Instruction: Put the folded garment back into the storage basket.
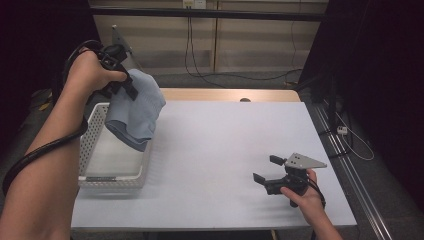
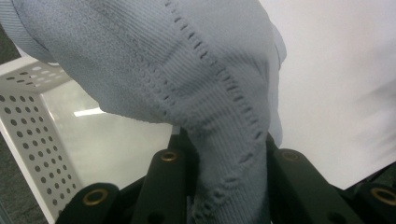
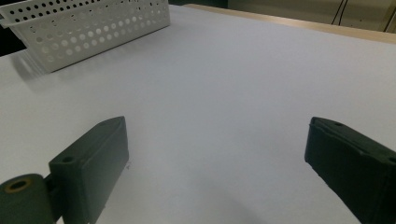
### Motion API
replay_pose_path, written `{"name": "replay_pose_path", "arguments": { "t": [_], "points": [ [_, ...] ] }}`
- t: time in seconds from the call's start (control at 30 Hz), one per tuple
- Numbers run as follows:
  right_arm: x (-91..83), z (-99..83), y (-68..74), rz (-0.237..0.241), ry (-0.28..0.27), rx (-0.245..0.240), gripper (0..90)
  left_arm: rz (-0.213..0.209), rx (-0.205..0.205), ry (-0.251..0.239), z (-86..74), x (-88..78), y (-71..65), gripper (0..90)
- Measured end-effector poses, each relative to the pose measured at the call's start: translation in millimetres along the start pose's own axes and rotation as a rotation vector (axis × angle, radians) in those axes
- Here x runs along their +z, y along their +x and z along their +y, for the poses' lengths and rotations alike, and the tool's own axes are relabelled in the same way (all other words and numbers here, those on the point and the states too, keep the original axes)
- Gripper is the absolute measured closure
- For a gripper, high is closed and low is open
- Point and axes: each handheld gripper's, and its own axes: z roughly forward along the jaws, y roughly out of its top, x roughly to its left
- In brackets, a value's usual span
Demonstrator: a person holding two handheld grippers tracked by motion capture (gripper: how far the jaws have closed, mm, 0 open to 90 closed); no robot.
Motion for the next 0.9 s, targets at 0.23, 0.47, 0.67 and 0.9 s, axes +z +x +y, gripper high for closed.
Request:
{"name": "replay_pose_path", "arguments": {
  "t": [0.23,0.47,0.67,0.9],
  "points": [
    [1.6,-1.0,-0.6,-0.001,0.004,0.002,6.0,0.005,-0.014,0.009,-0.2,16.0,16.5,74.7],
    [4.3,-1.8,1.6,0.007,0.011,0.004,6.1,0.004,-0.062,0.047,-13.0,26.7,34.7,74.7],
    [4.3,-1.3,4.1,0.011,0.012,-0.002,6.1,0.001,-0.078,0.056,-21.8,29.6,38.3,74.7],
    [4.2,-1.1,6.2,0.016,0.011,-0.008,6.1,-0.011,-0.083,0.074,-28.8,38.8,39.7,74.7]
  ]
}}
